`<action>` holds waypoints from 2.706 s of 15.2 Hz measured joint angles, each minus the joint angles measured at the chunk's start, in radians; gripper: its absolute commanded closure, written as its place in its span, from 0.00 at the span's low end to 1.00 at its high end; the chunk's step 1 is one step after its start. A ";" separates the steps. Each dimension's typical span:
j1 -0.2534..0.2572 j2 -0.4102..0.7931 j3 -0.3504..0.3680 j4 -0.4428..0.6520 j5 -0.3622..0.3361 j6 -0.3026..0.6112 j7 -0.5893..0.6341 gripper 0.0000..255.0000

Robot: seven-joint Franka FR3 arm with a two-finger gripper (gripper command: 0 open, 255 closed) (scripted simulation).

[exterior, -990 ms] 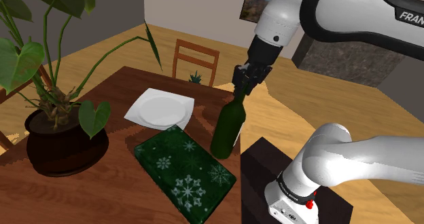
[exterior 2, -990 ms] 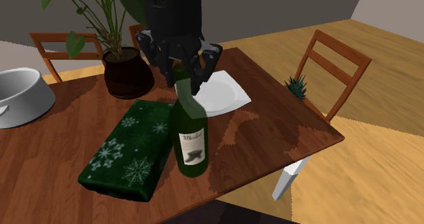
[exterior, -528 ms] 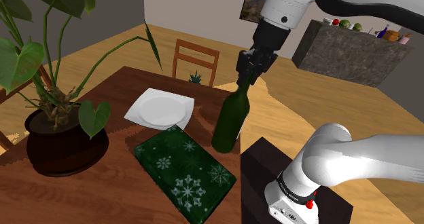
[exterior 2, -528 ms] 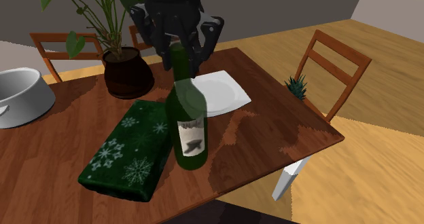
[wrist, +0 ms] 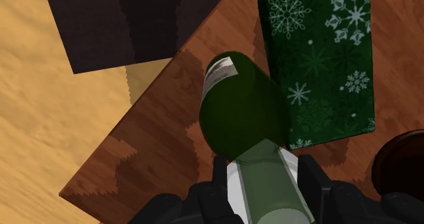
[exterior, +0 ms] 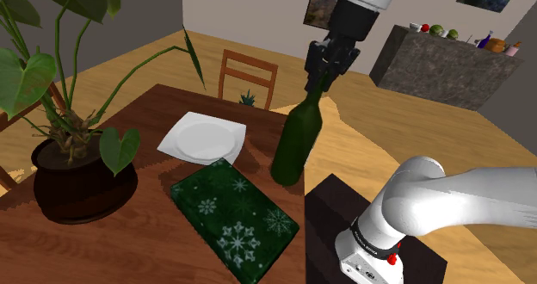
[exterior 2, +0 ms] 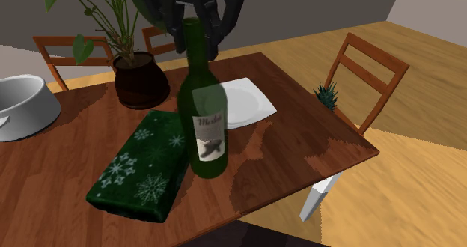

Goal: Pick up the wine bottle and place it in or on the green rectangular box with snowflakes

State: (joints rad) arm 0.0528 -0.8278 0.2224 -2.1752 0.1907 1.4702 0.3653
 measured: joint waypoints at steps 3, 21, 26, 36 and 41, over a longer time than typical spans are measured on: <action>-0.003 0.017 -0.004 0.052 -0.005 -0.035 0.003 1.00; -0.029 0.332 0.172 0.626 0.013 -0.266 0.226 1.00; -0.041 0.557 0.348 0.969 -0.044 -0.380 0.403 1.00; -0.027 0.553 0.390 0.894 -0.042 -0.303 0.451 1.00; -0.019 0.470 0.352 0.737 -0.004 -0.221 0.415 1.00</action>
State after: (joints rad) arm 0.0341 -0.3581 0.5741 -1.4378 0.1863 1.2489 0.7805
